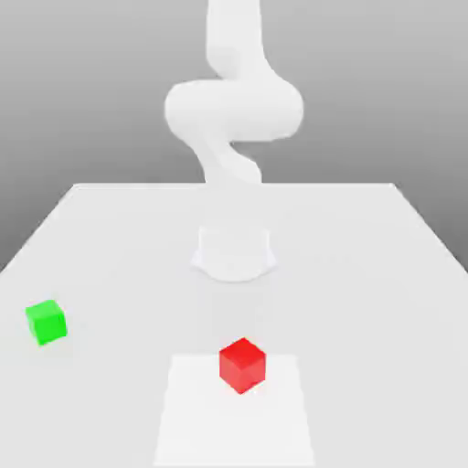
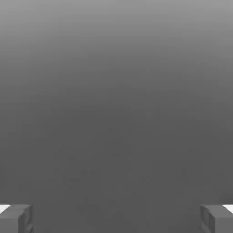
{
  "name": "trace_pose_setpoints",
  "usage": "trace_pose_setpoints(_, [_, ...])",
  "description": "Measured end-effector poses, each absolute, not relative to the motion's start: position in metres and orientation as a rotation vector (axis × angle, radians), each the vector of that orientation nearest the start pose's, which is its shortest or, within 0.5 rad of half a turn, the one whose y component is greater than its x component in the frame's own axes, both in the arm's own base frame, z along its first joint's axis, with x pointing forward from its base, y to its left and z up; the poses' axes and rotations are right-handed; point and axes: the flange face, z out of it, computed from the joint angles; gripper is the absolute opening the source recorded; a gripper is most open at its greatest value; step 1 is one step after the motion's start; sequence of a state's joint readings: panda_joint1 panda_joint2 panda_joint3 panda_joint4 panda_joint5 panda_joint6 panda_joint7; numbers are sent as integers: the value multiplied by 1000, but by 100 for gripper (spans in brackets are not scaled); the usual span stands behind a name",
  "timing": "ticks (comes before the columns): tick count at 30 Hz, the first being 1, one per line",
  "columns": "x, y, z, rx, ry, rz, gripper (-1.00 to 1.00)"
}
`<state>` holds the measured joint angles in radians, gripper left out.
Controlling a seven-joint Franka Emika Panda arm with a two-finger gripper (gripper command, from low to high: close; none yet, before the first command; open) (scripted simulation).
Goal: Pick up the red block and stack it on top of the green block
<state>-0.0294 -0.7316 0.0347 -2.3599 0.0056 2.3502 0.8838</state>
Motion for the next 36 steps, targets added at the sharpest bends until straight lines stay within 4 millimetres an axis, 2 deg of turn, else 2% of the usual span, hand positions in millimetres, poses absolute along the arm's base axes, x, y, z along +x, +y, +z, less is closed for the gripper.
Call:
trace_pose_setpoints(4, [414,12,562,-2431,1388,-742,0])
trace_pose_setpoints(6, [424,13,512,-2415,1507,-647,0])
trace_pose_setpoints(9, [427,13,437,-2376,1690,-504,0])
trace_pose_setpoints(13, [411,11,336,-2295,1950,-298,0])
trace_pose_setpoints(17, [368,12,234,-2163,2238,-66,0])
trace_pose_setpoints(18, [361,12,216,-2139,2279,-34,0])
trace_pose_setpoints(24, [354,13,155,-2115,2320,0,0])
trace_pose_setpoints(25, [353,13,147,-2116,2320,0,-100])
trace_pose_setpoints(31, [352,13,144,-2116,2318,-2,-100])
trace_pose_setpoints(33, [354,13,153,-2115,2319,-3,-100])
trace_pose_setpoints(36, [355,13,177,-2114,2320,-5,-100])
